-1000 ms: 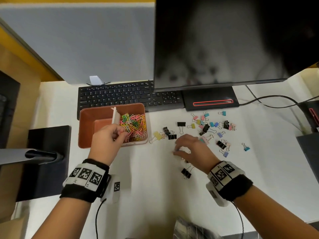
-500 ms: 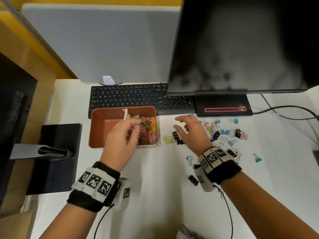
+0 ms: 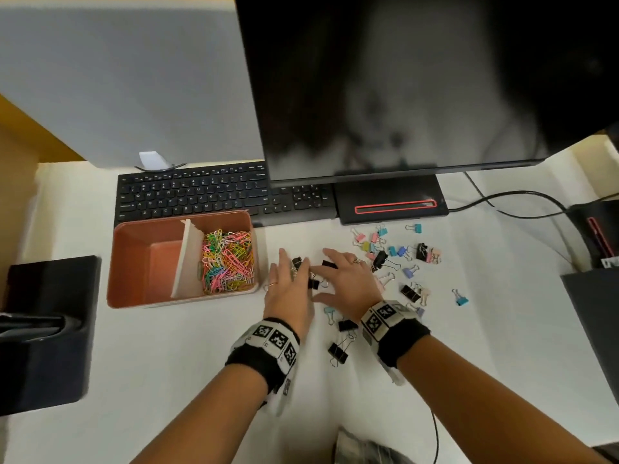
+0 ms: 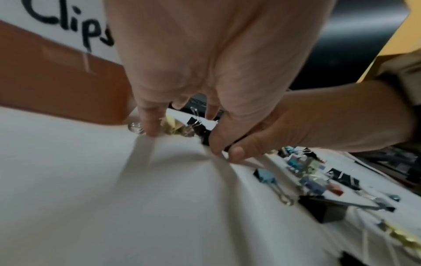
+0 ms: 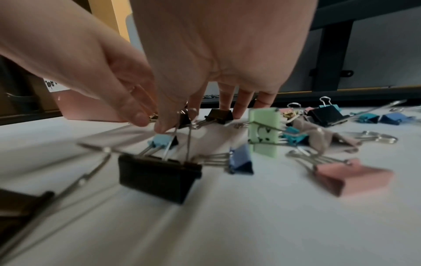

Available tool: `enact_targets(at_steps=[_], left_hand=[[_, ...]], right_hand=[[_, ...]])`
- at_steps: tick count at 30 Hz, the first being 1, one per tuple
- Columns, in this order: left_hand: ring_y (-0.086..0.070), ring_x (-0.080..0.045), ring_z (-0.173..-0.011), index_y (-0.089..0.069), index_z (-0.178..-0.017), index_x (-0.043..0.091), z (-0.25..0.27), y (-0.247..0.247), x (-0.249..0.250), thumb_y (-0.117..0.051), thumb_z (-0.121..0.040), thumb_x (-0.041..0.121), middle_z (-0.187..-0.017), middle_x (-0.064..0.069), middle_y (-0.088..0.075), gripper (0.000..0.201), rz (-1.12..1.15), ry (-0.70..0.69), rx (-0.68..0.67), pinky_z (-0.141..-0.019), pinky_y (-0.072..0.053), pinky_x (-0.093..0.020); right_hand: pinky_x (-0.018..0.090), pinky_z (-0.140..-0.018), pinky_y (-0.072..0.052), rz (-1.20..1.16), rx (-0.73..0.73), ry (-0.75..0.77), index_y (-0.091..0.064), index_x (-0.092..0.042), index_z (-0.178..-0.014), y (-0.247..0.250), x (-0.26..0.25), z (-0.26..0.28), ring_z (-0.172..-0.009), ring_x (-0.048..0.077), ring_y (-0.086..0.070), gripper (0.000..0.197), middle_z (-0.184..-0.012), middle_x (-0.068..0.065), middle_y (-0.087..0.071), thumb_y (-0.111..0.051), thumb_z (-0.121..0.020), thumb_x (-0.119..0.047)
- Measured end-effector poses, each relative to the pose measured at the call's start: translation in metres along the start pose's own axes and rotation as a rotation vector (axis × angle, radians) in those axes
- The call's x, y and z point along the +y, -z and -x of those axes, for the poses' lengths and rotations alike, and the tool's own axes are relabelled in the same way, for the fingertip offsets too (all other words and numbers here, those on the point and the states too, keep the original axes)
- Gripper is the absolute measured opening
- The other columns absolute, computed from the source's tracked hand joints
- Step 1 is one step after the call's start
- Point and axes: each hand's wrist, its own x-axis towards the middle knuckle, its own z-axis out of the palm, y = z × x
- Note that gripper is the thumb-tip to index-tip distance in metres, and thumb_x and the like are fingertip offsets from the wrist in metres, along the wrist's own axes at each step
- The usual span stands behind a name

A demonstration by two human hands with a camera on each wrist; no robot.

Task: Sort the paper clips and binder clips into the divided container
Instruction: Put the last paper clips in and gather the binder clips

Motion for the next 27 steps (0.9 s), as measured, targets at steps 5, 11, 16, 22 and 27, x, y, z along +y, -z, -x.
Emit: enact_targets(at_steps=[5, 11, 16, 22, 27], left_hand=[[-0.027, -0.035, -0.131, -0.036, -0.137, 0.022, -0.011, 0.001, -0.007, -0.039, -0.084, -0.006, -0.151, -0.007, -0.02, 0.06, -0.055, 0.005, 0.031, -0.109, -0.032, -0.043], [-0.051, -0.026, -0.105, -0.062, -0.113, 0.016, -0.011, -0.002, -0.022, -0.058, -0.081, 0.0, -0.119, -0.003, -0.057, 0.037, 0.099, -0.111, 0.164, -0.095, -0.045, -0.038], [-0.054, -0.02, -0.101, -0.066, -0.11, 0.014, -0.004, 0.001, -0.023, -0.064, -0.08, 0.004, -0.111, -0.001, -0.061, 0.031, 0.166, -0.13, 0.207, -0.092, -0.04, -0.024], [-0.056, -0.019, -0.083, -0.071, -0.099, 0.015, 0.012, 0.007, -0.019, -0.07, -0.076, 0.004, -0.103, 0.0, -0.065, 0.025, 0.213, -0.19, 0.269, -0.08, -0.046, -0.026], [-0.054, -0.011, -0.072, -0.073, -0.08, 0.012, 0.021, 0.013, -0.019, -0.074, -0.072, 0.003, -0.094, 0.002, -0.066, 0.012, 0.333, -0.166, 0.296, -0.071, -0.043, -0.016]], right_hand=[[0.041, -0.094, -0.043, -0.176, 0.038, 0.044, -0.063, -0.024, -0.114, -0.006, 0.001, -0.003, -0.111, 0.026, -0.045, 0.03, -0.129, 0.005, -0.046, -0.063, -0.084, -0.027], [0.025, -0.08, -0.037, -0.314, 0.052, 0.077, -0.069, -0.018, -0.099, -0.01, 0.013, 0.003, -0.099, 0.019, -0.044, 0.016, -0.106, 0.004, -0.052, -0.063, -0.084, -0.012], [0.031, -0.089, -0.044, -0.431, 0.027, 0.01, -0.071, -0.016, -0.092, -0.005, 0.018, 0.012, -0.099, 0.019, -0.048, 0.011, -0.1, 0.006, -0.057, -0.065, -0.083, -0.014], [0.01, -0.073, -0.042, -0.533, 0.056, -0.029, -0.071, -0.017, -0.094, 0.009, 0.024, 0.023, -0.078, 0.01, -0.054, 0.017, -0.092, -0.001, -0.052, -0.068, -0.08, -0.008], [0.02, -0.067, -0.051, -0.634, 0.107, -0.059, -0.07, -0.015, -0.092, 0.02, 0.025, 0.04, -0.07, 0.009, -0.054, 0.016, -0.086, -0.009, -0.047, -0.07, -0.079, -0.007]])
